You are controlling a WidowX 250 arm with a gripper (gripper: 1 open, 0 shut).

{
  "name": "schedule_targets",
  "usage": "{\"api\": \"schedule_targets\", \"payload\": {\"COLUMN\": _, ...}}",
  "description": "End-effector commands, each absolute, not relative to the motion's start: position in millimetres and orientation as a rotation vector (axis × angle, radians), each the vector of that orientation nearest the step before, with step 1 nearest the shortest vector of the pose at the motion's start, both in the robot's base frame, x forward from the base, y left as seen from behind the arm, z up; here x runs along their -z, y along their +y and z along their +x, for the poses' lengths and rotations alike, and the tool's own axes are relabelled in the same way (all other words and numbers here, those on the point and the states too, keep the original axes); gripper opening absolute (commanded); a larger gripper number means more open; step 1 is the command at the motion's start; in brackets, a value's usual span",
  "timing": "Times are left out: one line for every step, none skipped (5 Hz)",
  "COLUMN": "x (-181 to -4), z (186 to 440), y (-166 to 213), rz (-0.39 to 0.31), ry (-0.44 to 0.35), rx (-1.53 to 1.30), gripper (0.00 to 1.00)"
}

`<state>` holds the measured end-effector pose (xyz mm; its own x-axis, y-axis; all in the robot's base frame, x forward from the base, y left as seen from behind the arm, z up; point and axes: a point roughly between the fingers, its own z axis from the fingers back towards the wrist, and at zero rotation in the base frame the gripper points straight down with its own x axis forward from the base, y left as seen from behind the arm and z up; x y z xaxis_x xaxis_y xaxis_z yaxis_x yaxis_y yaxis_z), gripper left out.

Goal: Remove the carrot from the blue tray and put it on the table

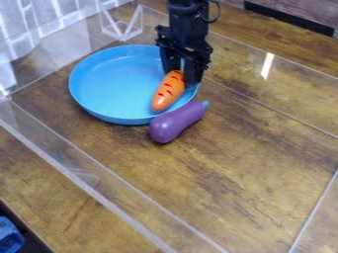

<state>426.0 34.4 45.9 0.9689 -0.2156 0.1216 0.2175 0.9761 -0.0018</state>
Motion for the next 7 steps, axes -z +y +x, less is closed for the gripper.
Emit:
{"api": "schedule_targets", "payload": {"x": -71.5, "z": 430.5, "y": 31.2, "rz": 0.002, "ry": -0.175, "rx": 0.235, "gripper": 0.00}}
{"api": "schedule_targets", "payload": {"x": -74.1, "z": 429.6, "y": 30.8, "rz": 0.006, "ry": -0.174, "rx": 0.240, "gripper": 0.00}}
{"api": "schedule_targets", "payload": {"x": -76.8, "z": 428.6, "y": 30.5, "rz": 0.009, "ry": -0.173, "rx": 0.245, "gripper": 0.00}}
{"api": "schedule_targets", "payload": {"x": -82.8, "z": 430.1, "y": 32.9, "rz": 0.013, "ry": -0.182, "rx": 0.241, "gripper": 0.00}}
{"api": "schedule_targets", "payload": {"x": -89.0, "z": 431.6, "y": 35.3, "rz": 0.018, "ry": -0.193, "rx": 0.237, "gripper": 0.00}}
{"api": "schedule_targets", "payload": {"x": -95.3, "z": 433.4, "y": 37.8, "rz": 0.023, "ry": -0.204, "rx": 0.234, "gripper": 0.00}}
{"api": "schedule_targets", "payload": {"x": -102.3, "z": 434.2, "y": 40.0, "rz": 0.027, "ry": -0.216, "rx": 0.231, "gripper": 0.00}}
